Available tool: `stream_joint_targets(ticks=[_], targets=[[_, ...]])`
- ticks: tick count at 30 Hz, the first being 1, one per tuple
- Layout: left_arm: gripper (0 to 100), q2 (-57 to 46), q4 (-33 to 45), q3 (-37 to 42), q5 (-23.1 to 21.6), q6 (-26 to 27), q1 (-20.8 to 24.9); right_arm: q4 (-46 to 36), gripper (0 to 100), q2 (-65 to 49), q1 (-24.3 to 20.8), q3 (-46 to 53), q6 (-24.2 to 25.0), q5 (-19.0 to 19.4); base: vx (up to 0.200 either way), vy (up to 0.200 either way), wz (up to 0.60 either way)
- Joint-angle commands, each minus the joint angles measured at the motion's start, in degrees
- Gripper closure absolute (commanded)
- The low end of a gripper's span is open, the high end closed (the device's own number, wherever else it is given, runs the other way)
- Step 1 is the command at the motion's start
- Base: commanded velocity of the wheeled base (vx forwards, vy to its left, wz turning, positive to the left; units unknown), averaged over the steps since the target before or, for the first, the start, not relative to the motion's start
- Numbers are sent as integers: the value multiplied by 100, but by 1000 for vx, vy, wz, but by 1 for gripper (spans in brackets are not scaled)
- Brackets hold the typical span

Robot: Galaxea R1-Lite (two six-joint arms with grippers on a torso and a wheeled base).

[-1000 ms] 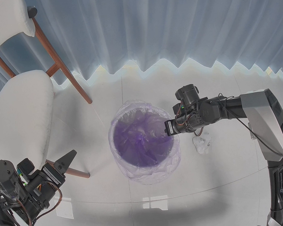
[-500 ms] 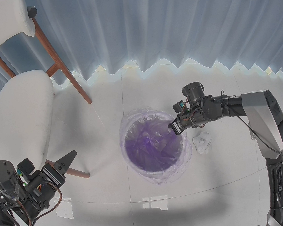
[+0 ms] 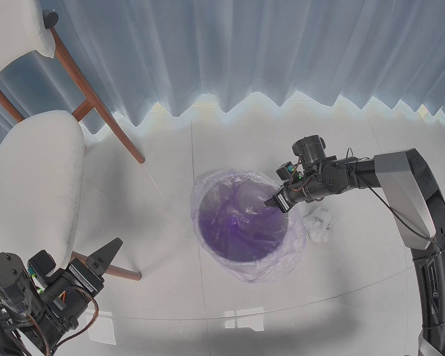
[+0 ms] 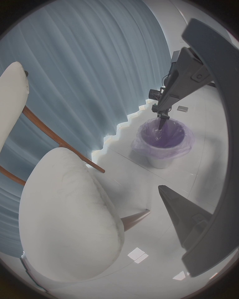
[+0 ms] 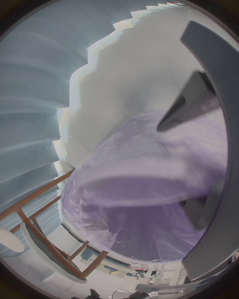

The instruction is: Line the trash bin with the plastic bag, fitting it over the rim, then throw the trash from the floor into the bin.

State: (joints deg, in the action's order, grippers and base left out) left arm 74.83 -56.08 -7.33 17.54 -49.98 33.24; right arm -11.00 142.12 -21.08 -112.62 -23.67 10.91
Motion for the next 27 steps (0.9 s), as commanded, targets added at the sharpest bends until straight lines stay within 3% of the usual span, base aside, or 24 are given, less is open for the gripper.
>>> stream_joint_targets(ticks=[1,12,19,23,27], targets=[[0,6,-9,-6,4,-3,-2,150,0,9,-37,-50,267,-1,0,0,0],[0,76,9,-32,-49,32,42,414,0,-571,77,-6,1348,-1,0,0,0],[0,586,-9,-32,-453,630,42,730,0,-905,192,108,2394,-107,0,0,0],[0,1104,-35,-85,-902,1113,68,818,0,-1380,271,557,3519,-441,0,0,0],[0,1465,-263,-155,-1192,1280,121,941,0,-1863,236,1260,4538,-476,0,0,0]])
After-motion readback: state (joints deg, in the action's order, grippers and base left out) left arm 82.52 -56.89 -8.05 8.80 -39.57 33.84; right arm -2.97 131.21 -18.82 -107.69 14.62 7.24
